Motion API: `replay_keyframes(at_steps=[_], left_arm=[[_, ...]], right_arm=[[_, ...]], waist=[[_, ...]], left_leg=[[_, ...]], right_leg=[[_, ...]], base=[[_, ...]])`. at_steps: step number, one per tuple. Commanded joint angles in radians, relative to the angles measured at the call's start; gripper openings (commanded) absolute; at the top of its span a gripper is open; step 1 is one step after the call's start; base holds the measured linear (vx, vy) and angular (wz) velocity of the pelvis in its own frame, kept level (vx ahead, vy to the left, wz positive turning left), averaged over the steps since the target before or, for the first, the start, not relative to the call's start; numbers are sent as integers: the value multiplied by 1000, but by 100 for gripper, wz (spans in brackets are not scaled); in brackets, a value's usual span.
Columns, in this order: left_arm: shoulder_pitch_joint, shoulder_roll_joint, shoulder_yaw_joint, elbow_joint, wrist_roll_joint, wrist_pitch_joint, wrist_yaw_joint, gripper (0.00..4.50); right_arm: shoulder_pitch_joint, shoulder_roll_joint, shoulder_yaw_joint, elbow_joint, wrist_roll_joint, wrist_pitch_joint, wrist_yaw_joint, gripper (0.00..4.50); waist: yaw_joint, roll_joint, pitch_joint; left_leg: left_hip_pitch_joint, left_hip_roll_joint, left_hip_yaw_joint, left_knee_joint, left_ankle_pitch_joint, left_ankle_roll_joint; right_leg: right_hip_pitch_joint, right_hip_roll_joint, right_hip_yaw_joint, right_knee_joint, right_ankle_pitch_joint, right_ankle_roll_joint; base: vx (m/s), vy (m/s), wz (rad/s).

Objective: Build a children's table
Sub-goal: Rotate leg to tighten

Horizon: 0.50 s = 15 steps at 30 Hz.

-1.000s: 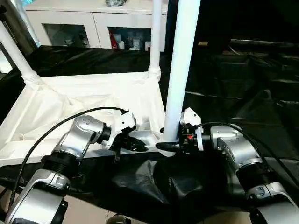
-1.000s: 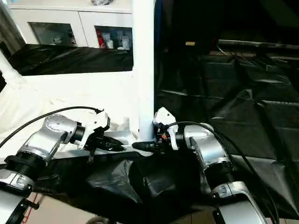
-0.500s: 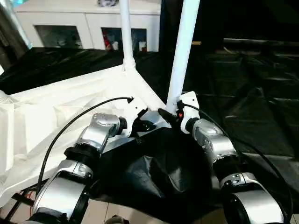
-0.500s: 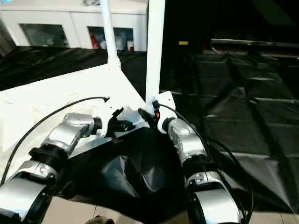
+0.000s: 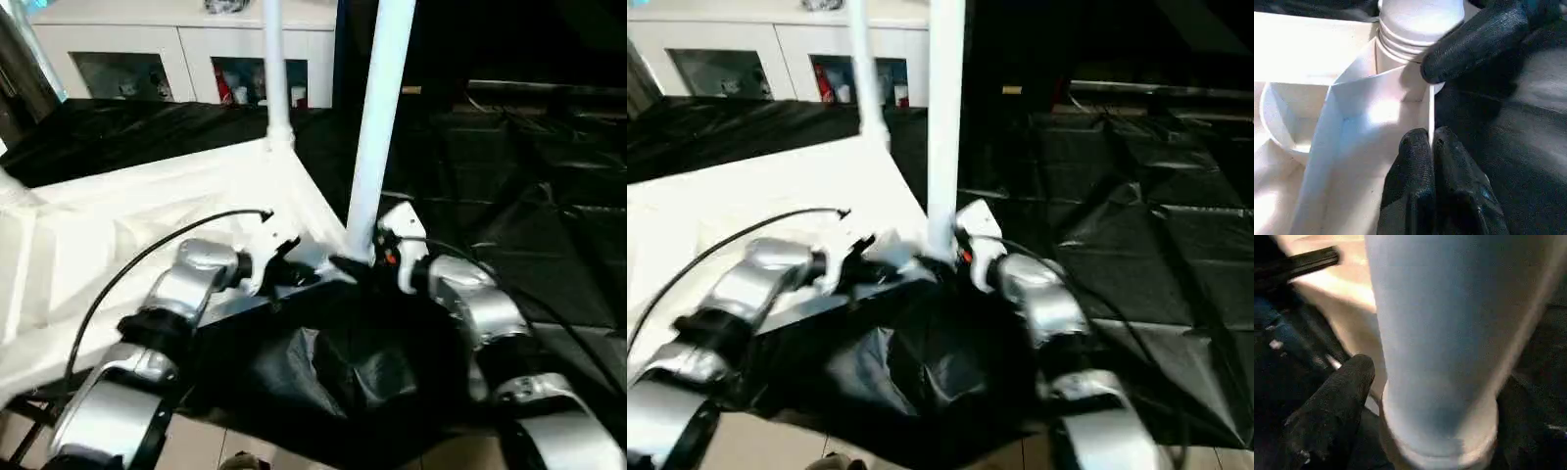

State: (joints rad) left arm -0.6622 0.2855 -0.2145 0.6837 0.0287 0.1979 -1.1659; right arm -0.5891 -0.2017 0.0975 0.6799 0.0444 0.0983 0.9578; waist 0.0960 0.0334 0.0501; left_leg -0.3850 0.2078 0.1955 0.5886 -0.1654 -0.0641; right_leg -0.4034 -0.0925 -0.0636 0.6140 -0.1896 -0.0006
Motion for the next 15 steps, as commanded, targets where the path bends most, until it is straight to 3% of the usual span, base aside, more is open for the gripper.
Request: replay_keyframes(at_steps=[1,6,10,15], left_arm=[[-15,-25,-26,-78,-57,-39,-50,0],[19,36,-64,-93,-28,-78,-134,0],[30,49,-61,-108,-29,-75,-156,0],[40,63,-62,-126,-36,-69,-166,0]], right_arm=[[13,32,98,-33,23,3,127,367],[37,-51,140,-94,24,35,282,367],[41,-65,149,-101,21,31,313,367],[42,-51,142,-108,29,40,311,326]], waist=[[3,-6,-71],[13,-5,-71],[17,-6,-70],[16,-6,-72]], left_leg=[[20,27,-9,-63,-195,70],[21,27,-11,-65,-205,63],[23,28,-10,-66,-218,51],[23,28,-10,-65,-205,47]], right_leg=[[49,-51,36,-61,-85,-271],[49,-49,36,-60,-88,-263],[47,-51,37,-61,-109,-263],[46,-51,37,-58,-93,-266]], base=[[0,0,0],[0,0,0],[0,0,0],[0,0,0]])
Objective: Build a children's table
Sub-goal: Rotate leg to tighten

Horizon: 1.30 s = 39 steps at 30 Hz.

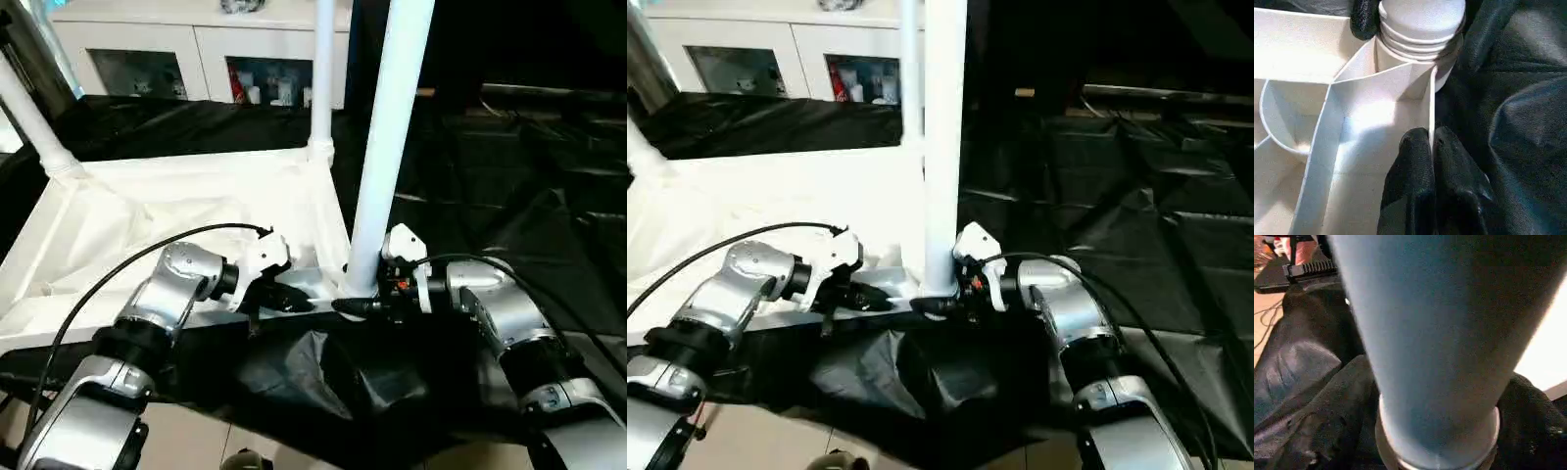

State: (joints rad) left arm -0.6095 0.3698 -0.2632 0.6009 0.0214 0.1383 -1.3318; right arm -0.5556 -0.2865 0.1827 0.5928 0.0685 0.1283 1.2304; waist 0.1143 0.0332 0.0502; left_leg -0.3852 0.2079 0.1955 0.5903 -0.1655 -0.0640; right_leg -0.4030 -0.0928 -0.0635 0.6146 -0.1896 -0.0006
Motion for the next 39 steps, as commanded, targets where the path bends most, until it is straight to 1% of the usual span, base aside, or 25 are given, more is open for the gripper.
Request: replay_keyframes(at_steps=[1,3,4,6,8,10,12,16,17,18,20,22,23,24,26,27,28,29,30,31,33,35,37,38,39], left_arm=[[-11,-22,-14,-44,-31,-8,0,0],[-10,-24,-15,-45,-33,-6,2,0],[-10,-24,-15,-44,-33,-6,2,0],[-19,-43,1,-24,-32,1,39,0],[-42,-80,33,16,-29,17,126,0],[-70,-112,58,56,-20,39,221,0],[-109,-145,85,109,-3,63,350,0],[-150,-187,119,153,-12,90,454,0],[-161,-204,126,158,-18,95,470,0],[-163,-208,126,158,-19,94,473,0],[-162,-223,122,147,-21,87,454,0],[-160,-223,119,146,-21,84,447,0],[-160,-223,118,146,-20,82,444,0],[-156,-218,112,147,-18,74,437,0],[-154,-215,108,147,-17,68,432,0],[-148,-208,102,142,-18,58,412,0],[-148,-208,102,142,-18,58,412,0],[-138,-197,93,130,-20,48,380,0],[-126,-182,82,113,-22,44,338,0],[-126,-182,82,113,-22,44,338,0],[-100,-146,56,72,-29,25,235,0],[-82,-116,42,36,-44,19,155,0],[-77,-106,38,25,-48,14,131,0],[-67,-86,27,6,-54,11,88,0],[-67,-86,27,6,-54,11,88,0]], right_arm=[[12,40,57,-25,8,15,35,326],[18,49,55,-29,10,23,22,316],[18,49,55,-29,10,24,21,296],[19,78,36,-16,10,33,-45,282],[10,128,3,24,1,27,-164,274],[-8,169,-25,68,-11,34,-291,271],[-28,213,-61,112,-15,38,-421,270],[-62,272,-105,172,-20,45,-600,269],[-67,299,-103,178,-28,30,-630,269],[-68,305,-101,178,-31,24,-634,269],[-73,335,-96,180,-23,-5,-608,269],[-76,339,-99,181,-18,-5,-596,339],[-78,340,-101,183,-17,-4,-589,339],[-79,335,-98,179,-17,-8,-572,344],[-80,332,-96,177,-16,-10,-561,344],[-80,318,-82,173,-28,-19,-555,367],[-80,318,-82,173,-28,-19,-555,367],[-75,292,-59,159,-42,-31,-525,367],[-63,259,-39,132,-42,-35,-468,367],[-63,259,-39,132,-42,-35,-468,367],[-30,184,-6,68,-26,-42,-319,367],[-6,130,11,24,-5,-34,-202,367],[-1,115,17,16,-6,-41,-179,367],[6,89,25,0,0,-36,-130,367],[6,89,25,0,0,-36,-130,367]], waist=[[-2,-6,-72],[-3,-6,-72],[-2,-6,-71],[-3,-9,-70],[-6,-8,-67],[-12,-10,-67],[-18,-10,-65],[-25,-9,-66],[-26,-9,-68],[-25,-4,-69],[-25,-7,-71],[-25,-4,-72],[-25,-4,-72],[-25,0,-71],[-26,-2,-70],[-26,-2,-70],[-26,0,-69],[-26,-1,-69],[-24,2,-70],[-23,2,-70],[-20,1,-71],[-18,2,-76],[-16,1,-77],[-16,6,-73],[-15,5,-73]], left_leg=[[23,27,-11,-67,-202,48],[22,27,-11,-67,-198,50],[22,27,-11,-67,-201,49],[21,27,-10,-68,-202,46],[23,26,-10,-70,-218,33],[27,24,-13,-74,-250,6],[29,22,-15,-75,-266,-9],[25,19,-15,-74,-250,-5],[22,19,-15,-74,-232,1],[23,19,-15,-73,-228,3],[20,18,-14,-71,-208,15],[20,19,-14,-71,-195,28],[19,18,-14,-70,-194,30],[20,19,-14,-71,-203,32],[22,20,-13,-72,-223,28],[22,20,-13,-72,-223,28],[22,20,-13,-73,-235,24],[22,20,-13,-73,-236,22],[21,20,-14,-72,-236,23],[21,20,-13,-71,-232,27],[19,21,-14,-70,-216,36],[15,22,-11,-61,-155,74],[15,22,-10,-59,-149,84],[17,24,-10,-61,-172,86],[19,25,-10,-63,-183,83]], right_leg=[[46,-50,37,-58,-89,-267],[46,-50,36,-58,-87,-267],[46,-50,36,-59,-94,-266],[46,-51,37,-59,-108,-262],[41,-52,38,-63,-142,-255],[41,-55,39,-70,-215,-237],[39,-56,39,-77,-256,-223],[40,-54,40,-79,-245,-210],[42,-53,39,-76,-215,-212],[41,-53,38,-76,-204,-212],[45,-51,38,-71,-155,-219],[46,-49,37,-67,-103,-233],[47,-48,36,-66,-97,-236],[47,-50,36,-66,-100,-240],[47,-50,37,-70,-124,-240],[47,-50,37,-70,-124,-240],[46,-51,37,-72,-140,-237],[47,-51,38,-72,-143,-236],[48,-51,37,-72,-140,-235],[50,-49,35,-71,-128,-236],[53,-49,35,-67,-103,-240],[54,-46,35,-53,15,-266],[55,-47,33,-51,27,-277],[50,-49,33,-56,-14,-282],[50,-48,33,-59,-34,-281]], base=[[0,0,0],[0,0,0],[0,0,0],[0,0,0],[0,0,0],[0,0,0],[0,0,0],[0,0,0],[0,0,0],[0,0,0],[0,0,0],[0,0,0],[0,0,0],[0,0,0],[0,0,0],[0,0,0],[0,0,0],[0,0,0],[0,0,0],[0,0,0],[0,0,0],[0,0,0],[0,0,0],[0,0,0],[0,0,0]])
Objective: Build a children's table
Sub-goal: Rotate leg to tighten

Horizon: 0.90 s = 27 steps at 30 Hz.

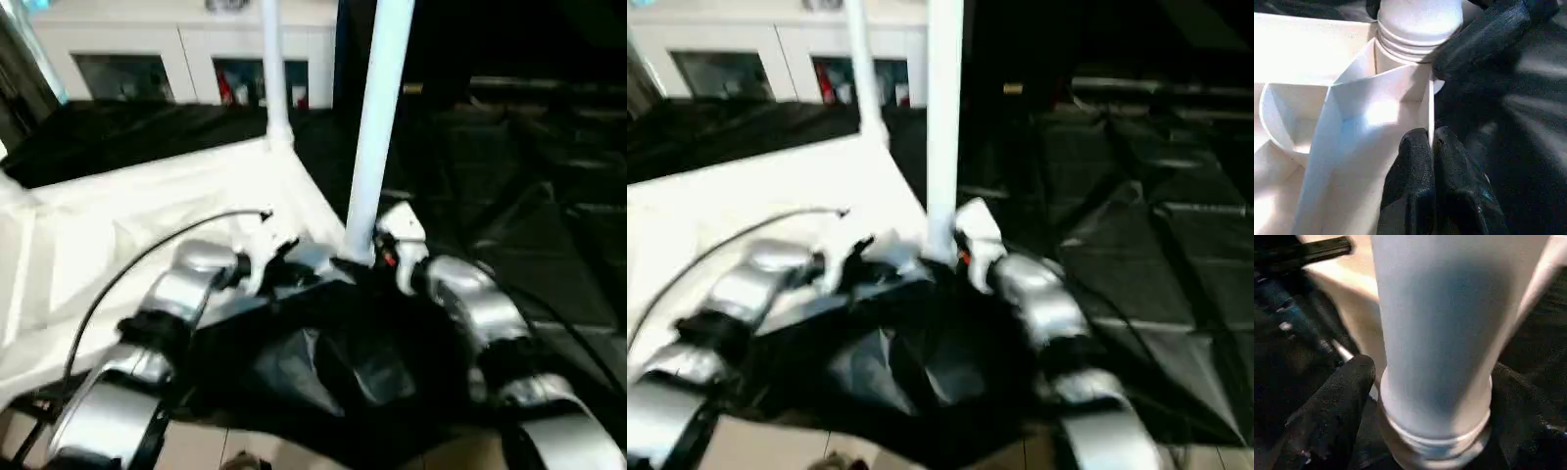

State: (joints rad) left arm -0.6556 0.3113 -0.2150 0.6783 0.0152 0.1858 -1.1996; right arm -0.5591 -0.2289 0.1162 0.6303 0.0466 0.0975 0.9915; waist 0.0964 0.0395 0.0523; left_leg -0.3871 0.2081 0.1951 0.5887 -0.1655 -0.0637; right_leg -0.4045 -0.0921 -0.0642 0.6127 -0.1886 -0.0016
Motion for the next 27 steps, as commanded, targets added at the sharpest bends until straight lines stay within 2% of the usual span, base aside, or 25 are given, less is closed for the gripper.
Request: replay_keyframes(at_steps=[1,2,6,9,10,12,13,14,18,19,20,22,23,24,25,26,27], left_arm=[[-18,-21,-25,-77,-49,-37,-58,0],[-16,-14,-28,-79,-47,-41,-69,0],[-7,12,-41,-83,-42,-48,-114,0],[1,26,-47,-93,-41,-48,-141,0],[7,34,-44,-99,-42,-44,-151,0],[9,35,-42,-101,-43,-43,-149,0],[9,35,-41,-101,-43,-42,-148,0],[10,34,-41,-103,-43,-42,-145,0],[12,29,-36,-106,-43,-31,-126,0],[10,23,-32,-106,-45,-27,-113,0],[4,10,-23,-99,-46,-19,-87,0],[-14,-17,-5,-74,-43,-4,-17,0],[-32,-42,11,-46,-34,12,53,0],[-56,-72,30,-11,-23,28,138,0],[-65,-83,37,3,-20,35,168,0],[-69,-87,40,8,-18,38,180,0],[-79,-100,47,22,-17,45,213,0]], right_arm=[[11,24,94,-44,25,-2,126,367],[12,18,95,-49,30,2,143,367],[16,-3,107,-75,44,18,193,367],[21,-9,111,-92,48,26,211,354],[34,-11,116,-113,55,44,233,336],[43,-9,118,-123,61,60,244,334],[45,-9,118,-124,63,64,247,319],[49,-6,118,-126,63,67,245,306],[57,1,122,-127,61,66,236,286],[58,8,118,-121,58,66,214,274],[52,28,103,-98,54,63,167,274],[29,77,61,-31,40,60,31,271],[5,119,21,27,32,61,-97,271],[-23,166,-25,88,25,65,-244,270],[-30,178,-38,103,25,68,-285,270],[-33,182,-42,107,24,71,-300,269],[-40,194,-50,118,24,68,-331,269]], waist=[[3,-3,-74],[6,3,-73],[11,3,-70],[13,1,-73],[14,1,-74],[15,-3,-74],[16,-1,-74],[16,-4,-74],[17,-4,-71],[17,-9,-71],[18,-13,-71],[15,-12,-70],[10,-15,-68],[7,-12,-67],[-1,-12,-65],[-5,-15,-65],[-7,-10,-64]], left_leg=[[21,24,-9,-61,-191,80],[22,27,-11,-64,-209,69],[26,28,-13,-70,-252,36],[25,27,-12,-67,-235,35],[24,27,-12,-66,-220,41],[23,26,-10,-65,-205,50],[23,26,-11,-65,-204,50],[24,27,-10,-65,-208,50],[25,28,-11,-69,-238,32],[25,28,-11,-69,-236,32],[24,28,-11,-69,-219,33],[24,27,-11,-69,-219,30],[24,26,-11,-71,-227,23],[25,24,-11,-71,-237,14],[28,21,-15,-76,-260,-14],[31,20,-17,-77,-271,-24],[28,21,-16,-77,-270,-18]], right_leg=[[51,-49,34,-58,-47,-281],[49,-50,35,-59,-75,-279],[47,-50,36,-63,-127,-264],[48,-50,37,-59,-92,-268],[49,-49,37,-57,-73,-268],[49,-49,37,-55,-57,-272],[49,-50,36,-55,-61,-273],[47,-50,36,-57,-73,-271],[46,-53,38,-63,-143,-254],[46,-53,38,-64,-145,-253],[46,-54,39,-60,-139,-252],[44,-54,39,-62,-153,-247],[41,-55,40,-65,-170,-246],[38,-57,41,-66,-191,-247],[37,-57,40,-72,-252,-234],[40,-58,39,-77,-284,-216],[41,-57,40,-78,-274,-209]], base=[[0,0,0],[0,0,0],[0,0,0],[0,0,0],[0,0,0],[0,0,0],[0,0,0],[0,0,0],[0,0,0],[0,0,0],[0,0,0],[0,0,0],[0,0,0],[0,0,0],[0,0,0],[0,0,0],[0,0,0]])
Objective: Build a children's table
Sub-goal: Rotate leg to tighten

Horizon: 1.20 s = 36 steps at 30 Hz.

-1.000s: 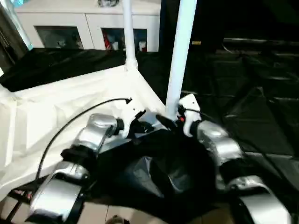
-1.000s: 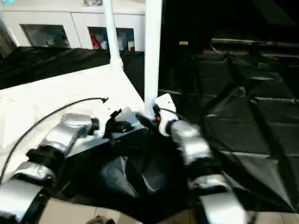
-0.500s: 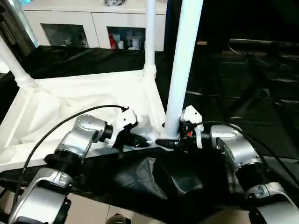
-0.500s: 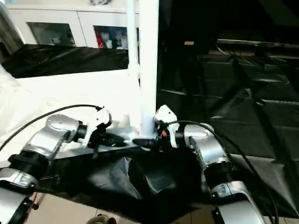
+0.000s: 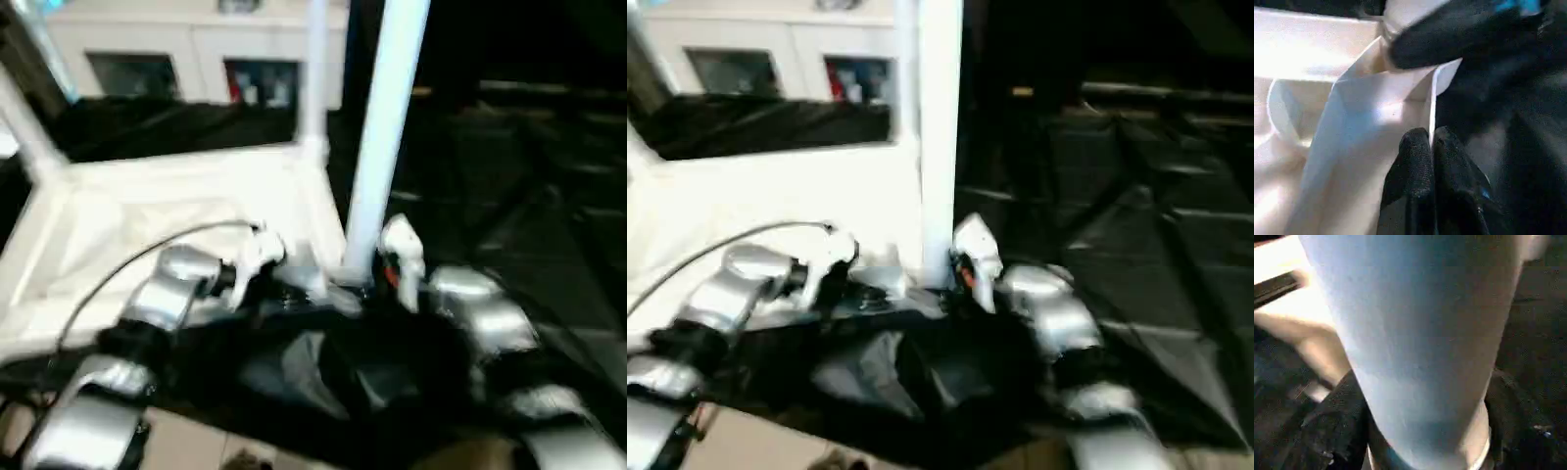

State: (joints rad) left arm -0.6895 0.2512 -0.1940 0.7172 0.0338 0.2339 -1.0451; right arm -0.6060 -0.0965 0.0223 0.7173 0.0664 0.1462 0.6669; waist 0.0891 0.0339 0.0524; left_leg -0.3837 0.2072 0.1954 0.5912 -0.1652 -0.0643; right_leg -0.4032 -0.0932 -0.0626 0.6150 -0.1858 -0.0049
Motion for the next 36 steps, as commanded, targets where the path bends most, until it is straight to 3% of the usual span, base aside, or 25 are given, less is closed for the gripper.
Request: replay_keyframes(at_steps=[1,2,4,6,8,14,22,26,33,34,36], left_arm=[[-53,-52,33,-7,-35,4,86,0],[-62,-66,41,6,-35,9,122,0],[-77,-93,53,26,-37,16,173,0],[-77,-109,52,23,-37,10,186,0],[-72,-113,47,19,-32,2,182,0],[-41,-79,21,-13,-32,-40,96,0],[29,8,-33,-105,-55,-86,-112,0],[62,65,-65,-139,-48,-109,-207,0],[78,103,-72,-148,-38,-126,-258,0],[80,105,-72,-152,-39,-125,-262,0],[86,109,-71,-159,-41,-124,-268,0]], right_arm=[[1,70,39,40,3,14,-31,269],[-7,83,30,50,3,12,-64,269],[-25,112,13,70,13,16,-116,269],[-26,138,34,65,3,-4,-92,269],[-27,155,44,69,0,-23,-59,325],[-17,117,97,40,-16,-59,36,368],[25,-7,172,-60,-7,-75,320,368],[51,-87,210,-106,-14,-92,455,368],[66,-138,210,-140,1,-70,534,368],[68,-142,208,-146,4,-66,539,354],[70,-146,207,-154,9,-58,549,336]], waist=[[-2,-5,-66],[0,-6,-73],[-1,-7,-74],[1,-7,-74],[2,-6,-76],[2,-5,-73],[4,-4,-73],[7,-1,-71],[16,-2,-69],[16,-7,-70],[19,-5,-71]], left_leg=[[23,22,-16,-78,-262,-15],[21,21,-15,-74,-225,-3],[16,18,-13,-70,-184,18],[17,17,-12,-67,-164,35],[15,18,-12,-67,-160,45],[18,21,-12,-70,-202,41],[15,24,-10,-66,-183,66],[21,28,-10,-69,-217,57],[22,29,-11,-72,-245,39],[22,29,-10,-72,-241,40],[21,28,-10,-70,-219,44]], right_leg=[[41,-55,39,-80,-257,-205],[45,-54,39,-73,-191,-210],[46,-50,38,-66,-118,-225],[48,-49,36,-65,-80,-236],[50,-50,35,-62,-70,-240],[50,-52,36,-68,-122,-237],[52,-48,34,-60,-74,-251],[46,-49,35,-64,-116,-258],[43,-50,37,-66,-154,-245],[45,-50,38,-66,-150,-245],[44,-50,38,-63,-131,-247]], base=[[0,0,0],[0,0,0],[0,0,0],[0,0,0],[0,0,0],[0,0,0],[0,0,0],[0,0,0],[0,0,0],[0,0,0],[0,0,0]])
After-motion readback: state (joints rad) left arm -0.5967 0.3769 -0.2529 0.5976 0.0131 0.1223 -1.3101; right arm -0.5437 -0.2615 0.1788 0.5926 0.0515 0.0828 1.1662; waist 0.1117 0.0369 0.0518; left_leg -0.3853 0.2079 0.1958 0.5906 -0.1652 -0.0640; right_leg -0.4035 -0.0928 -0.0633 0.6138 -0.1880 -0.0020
